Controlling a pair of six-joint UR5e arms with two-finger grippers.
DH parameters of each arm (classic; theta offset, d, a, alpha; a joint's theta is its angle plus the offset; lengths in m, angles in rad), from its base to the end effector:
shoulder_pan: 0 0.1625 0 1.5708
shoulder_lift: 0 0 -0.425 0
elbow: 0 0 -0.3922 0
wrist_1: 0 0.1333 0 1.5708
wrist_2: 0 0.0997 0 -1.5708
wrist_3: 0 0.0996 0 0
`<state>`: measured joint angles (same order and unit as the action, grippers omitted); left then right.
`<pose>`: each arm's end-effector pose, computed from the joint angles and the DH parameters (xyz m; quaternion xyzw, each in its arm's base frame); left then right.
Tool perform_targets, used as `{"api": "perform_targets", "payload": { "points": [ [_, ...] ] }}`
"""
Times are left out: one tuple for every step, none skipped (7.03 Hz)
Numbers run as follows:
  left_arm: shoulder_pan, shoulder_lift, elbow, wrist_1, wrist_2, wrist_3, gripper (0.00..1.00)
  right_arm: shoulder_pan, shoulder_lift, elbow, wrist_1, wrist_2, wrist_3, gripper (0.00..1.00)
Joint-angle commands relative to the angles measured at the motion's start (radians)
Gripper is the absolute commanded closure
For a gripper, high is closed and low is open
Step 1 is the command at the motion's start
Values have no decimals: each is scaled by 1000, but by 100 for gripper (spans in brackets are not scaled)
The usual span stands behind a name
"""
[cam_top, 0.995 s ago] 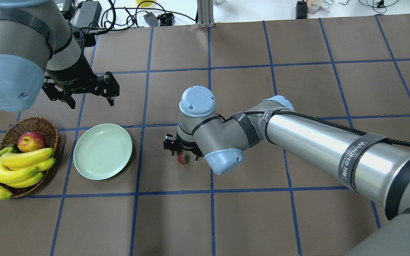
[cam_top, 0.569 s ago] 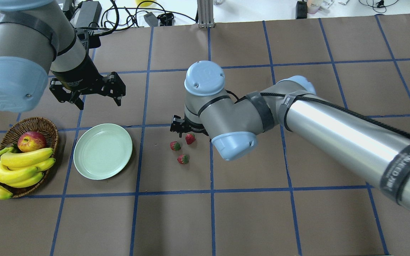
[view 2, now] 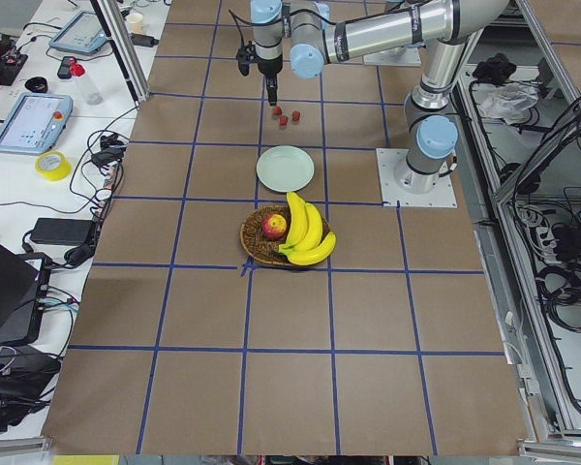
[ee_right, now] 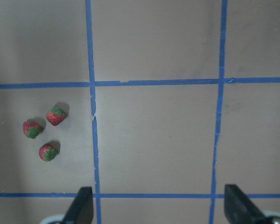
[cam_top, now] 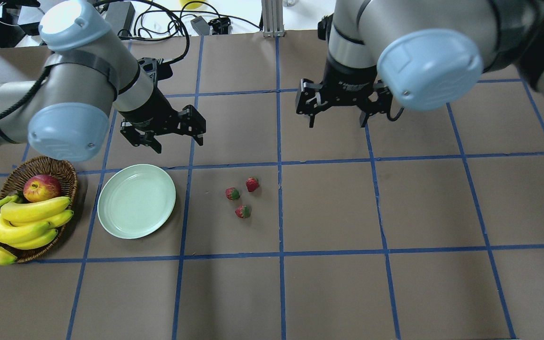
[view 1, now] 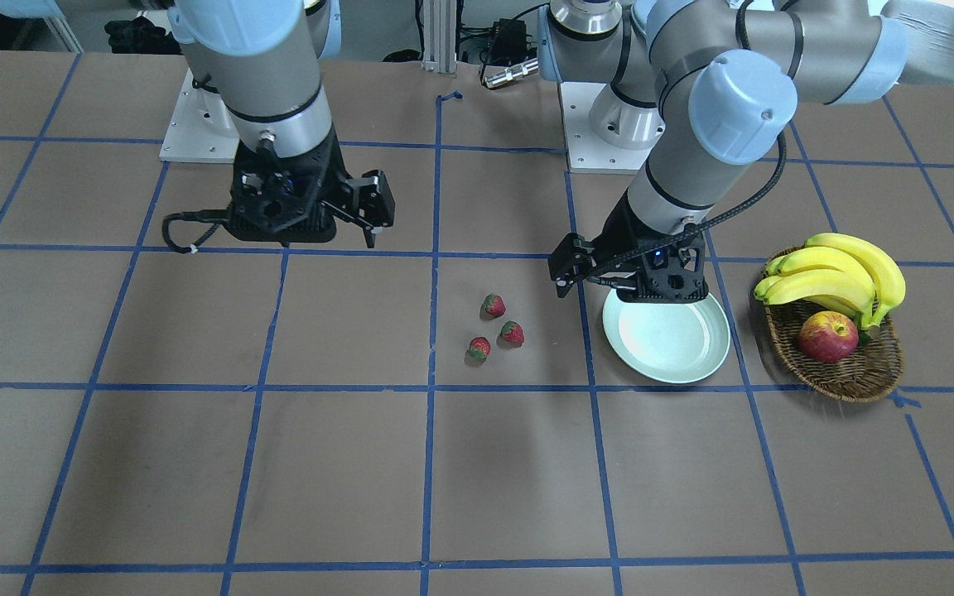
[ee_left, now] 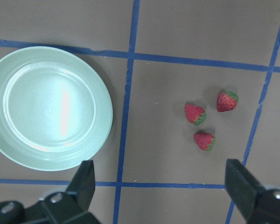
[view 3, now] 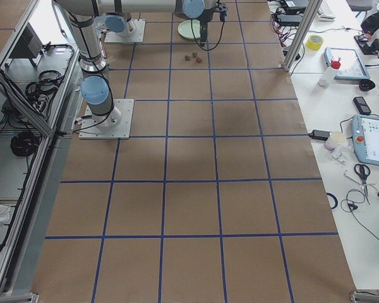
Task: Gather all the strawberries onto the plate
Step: 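Raise the right gripper away while the left gripper reaches down and grasps a strawberry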
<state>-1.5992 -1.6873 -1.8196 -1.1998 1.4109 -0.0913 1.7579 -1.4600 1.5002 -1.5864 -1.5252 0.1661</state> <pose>-0.1638 -0.5115 0.3467 0.0311 -0.9963 -0.0019 0.0799 0.2352 -0.5011 0.4672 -0.0102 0.9996 0.0161 0.0203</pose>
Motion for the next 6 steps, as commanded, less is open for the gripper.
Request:
{"api": "perform_targets", "payload": {
  "points": [
    [-71,-78,-49,179,-33,5,0,-115,-48,-80,120,-3,-227,0],
    [-120,-106,-96,275,-27,-4,0,-141,-63,-78,117,-10,-247,0],
    [-152,-132,-151,384,-26,-13,0,-155,-63,-77,106,-7,-237,0],
    [-163,-155,-185,440,-26,-13,0,-159,-65,-77,88,6,-232,0],
    [-166,-169,-190,474,-29,-15,0,-159,-65,-77,30,-6,-229,0],
    [-179,-187,-190,492,-29,-15,0,-159,-66,-77,26,-12,-202,0]
  ]
}}
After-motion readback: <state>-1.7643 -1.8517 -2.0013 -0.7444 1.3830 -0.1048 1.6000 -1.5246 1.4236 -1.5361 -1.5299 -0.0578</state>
